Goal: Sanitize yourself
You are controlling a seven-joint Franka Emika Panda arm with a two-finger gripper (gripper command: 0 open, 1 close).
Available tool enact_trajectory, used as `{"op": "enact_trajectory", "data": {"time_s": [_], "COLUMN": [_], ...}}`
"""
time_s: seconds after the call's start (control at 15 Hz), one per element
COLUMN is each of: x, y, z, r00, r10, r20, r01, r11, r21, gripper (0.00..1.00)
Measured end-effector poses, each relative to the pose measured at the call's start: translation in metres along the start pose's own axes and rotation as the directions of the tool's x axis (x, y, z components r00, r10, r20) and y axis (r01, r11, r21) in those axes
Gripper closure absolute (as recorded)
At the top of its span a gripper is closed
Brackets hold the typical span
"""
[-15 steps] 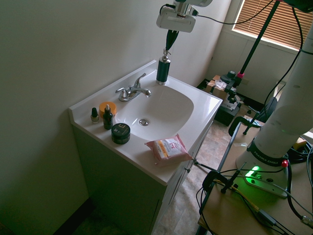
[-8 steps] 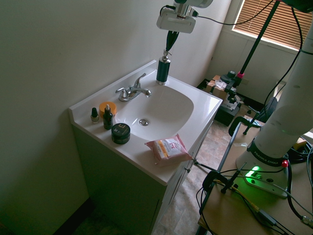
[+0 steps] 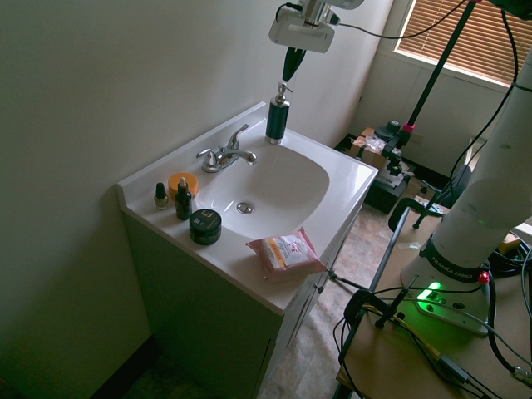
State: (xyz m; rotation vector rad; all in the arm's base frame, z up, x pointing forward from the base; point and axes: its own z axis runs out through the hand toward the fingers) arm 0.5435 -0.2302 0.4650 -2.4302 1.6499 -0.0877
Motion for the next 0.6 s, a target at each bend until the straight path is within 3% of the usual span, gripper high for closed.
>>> {"op": "enact_trajectory", "data": {"time_s": [0.13, 0.33, 0.6], "x": [-0.03, -0.081, -0.129], "y": [0.004, 0.018, 0.036], "z": [0.005, 0.05, 0.088], "r00": [0.996, 0.981, 0.965], "r10": [-0.083, -0.191, -0.262], "r20": [0.013, 0.012, 0.008], "r01": [0.083, 0.191, 0.26], "r11": [0.996, 0.974, 0.952], "r21": [-0.038, -0.118, -0.163], "gripper": [0.0, 0.0, 0.0]}}
